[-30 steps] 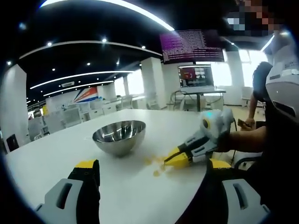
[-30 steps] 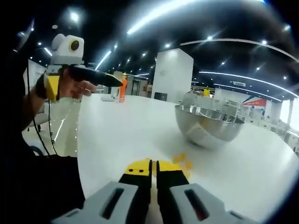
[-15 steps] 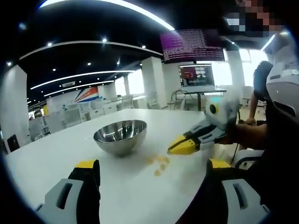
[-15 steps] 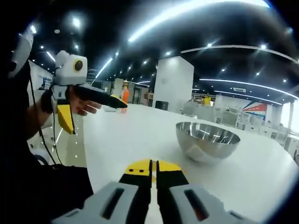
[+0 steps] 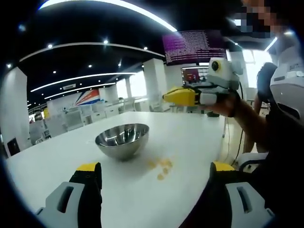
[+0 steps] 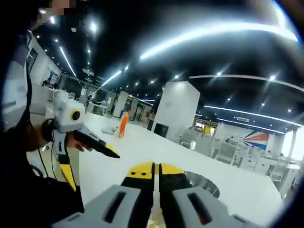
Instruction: Pick up the QQ candy scattered on the table and place it into the stainless steel bowl on the table
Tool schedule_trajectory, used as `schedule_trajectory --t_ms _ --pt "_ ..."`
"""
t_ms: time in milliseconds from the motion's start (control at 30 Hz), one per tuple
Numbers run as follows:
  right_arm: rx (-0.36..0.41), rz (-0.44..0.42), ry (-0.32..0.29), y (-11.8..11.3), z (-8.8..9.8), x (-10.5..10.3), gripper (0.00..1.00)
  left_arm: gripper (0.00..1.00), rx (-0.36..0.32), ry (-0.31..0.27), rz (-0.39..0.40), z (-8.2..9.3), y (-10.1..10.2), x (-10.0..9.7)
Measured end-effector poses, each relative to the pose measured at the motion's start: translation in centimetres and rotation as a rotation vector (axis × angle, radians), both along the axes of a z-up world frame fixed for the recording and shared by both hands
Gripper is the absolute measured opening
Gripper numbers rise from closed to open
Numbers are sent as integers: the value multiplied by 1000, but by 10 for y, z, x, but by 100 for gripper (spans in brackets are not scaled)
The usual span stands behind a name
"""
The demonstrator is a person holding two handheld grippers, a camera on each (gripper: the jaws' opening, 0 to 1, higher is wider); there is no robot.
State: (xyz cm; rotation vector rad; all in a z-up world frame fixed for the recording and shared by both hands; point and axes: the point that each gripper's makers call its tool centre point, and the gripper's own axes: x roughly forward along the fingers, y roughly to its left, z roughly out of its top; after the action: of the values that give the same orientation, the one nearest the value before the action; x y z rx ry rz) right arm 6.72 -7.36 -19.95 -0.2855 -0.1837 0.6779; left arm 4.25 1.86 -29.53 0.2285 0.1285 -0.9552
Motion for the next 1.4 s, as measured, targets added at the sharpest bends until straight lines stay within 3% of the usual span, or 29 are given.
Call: schedule_trajectory --t_ms 267,467,600,733,933,1267,1400 --pt "8 -16 -111 0 55 16 3 94 1 0 2 -1 2 3" --pt "8 3 -154 6 79 34 3 94 5 -1 -6 -1 0 3" --pt "14 -26 -152 -1 84 59 3 94 9 -3 -2 -1 2 5" --pt "14 -61 -118 -11 76 86 3 94 6 -4 9 0 4 6" --pt "11 -114 -30 -26 46 127 4 94 9 -1 7 -3 1 6" --pt "-29 -170 138 -43 -31 170 4 94 10 5 14 -6 1 7" --pt "-38 -182 182 -47 -50 178 4 94 11 9 15 -8 1 7"
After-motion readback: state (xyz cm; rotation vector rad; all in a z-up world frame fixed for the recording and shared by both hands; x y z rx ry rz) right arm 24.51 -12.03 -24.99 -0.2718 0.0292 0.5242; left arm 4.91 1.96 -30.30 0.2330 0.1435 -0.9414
